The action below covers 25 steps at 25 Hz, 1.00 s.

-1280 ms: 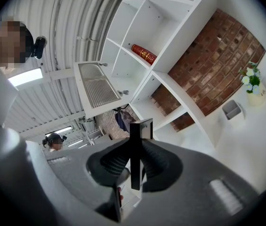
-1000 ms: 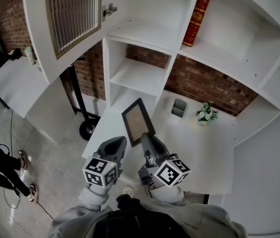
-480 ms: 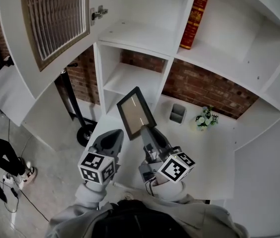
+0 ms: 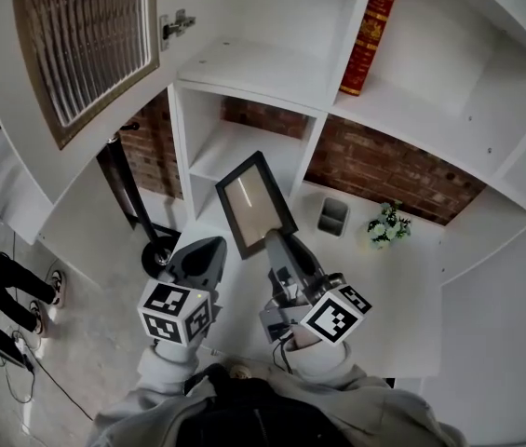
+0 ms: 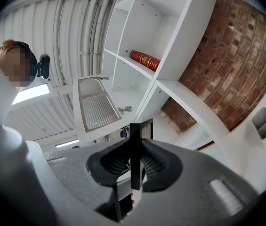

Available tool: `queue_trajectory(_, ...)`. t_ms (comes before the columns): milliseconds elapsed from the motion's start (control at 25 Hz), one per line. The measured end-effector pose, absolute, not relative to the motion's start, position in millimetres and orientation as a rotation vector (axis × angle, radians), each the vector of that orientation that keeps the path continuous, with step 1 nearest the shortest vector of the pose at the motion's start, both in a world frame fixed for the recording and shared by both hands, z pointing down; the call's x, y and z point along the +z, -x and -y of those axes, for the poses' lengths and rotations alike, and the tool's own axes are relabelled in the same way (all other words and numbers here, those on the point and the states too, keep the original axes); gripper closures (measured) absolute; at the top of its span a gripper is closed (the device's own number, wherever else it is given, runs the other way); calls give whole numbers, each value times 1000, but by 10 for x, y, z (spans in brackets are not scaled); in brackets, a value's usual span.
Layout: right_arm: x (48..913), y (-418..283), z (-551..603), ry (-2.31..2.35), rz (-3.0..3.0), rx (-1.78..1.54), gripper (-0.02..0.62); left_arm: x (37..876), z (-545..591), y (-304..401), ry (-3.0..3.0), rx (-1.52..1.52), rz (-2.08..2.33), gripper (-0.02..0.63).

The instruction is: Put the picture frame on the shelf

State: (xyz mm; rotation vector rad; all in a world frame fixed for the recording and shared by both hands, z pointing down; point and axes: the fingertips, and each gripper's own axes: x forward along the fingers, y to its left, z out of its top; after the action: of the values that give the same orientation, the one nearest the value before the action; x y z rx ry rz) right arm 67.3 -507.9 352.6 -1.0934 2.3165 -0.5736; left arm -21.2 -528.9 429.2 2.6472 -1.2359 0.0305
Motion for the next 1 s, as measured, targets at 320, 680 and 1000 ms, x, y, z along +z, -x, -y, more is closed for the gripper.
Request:
queue_trajectory(320,3323,-711,5159,1128,-2247,-544,529,4101,5429,232,-2711,108,1192,603)
queue_trajectory(680,3068,-581,5179,1165,-2155,-532,529,3821,5498,395,-2773,148,1134,602)
queue_trajectory(1000,2826,-458,5171,1138,-2105,-523,529,3569,5505,484,-2830,137,1107,602)
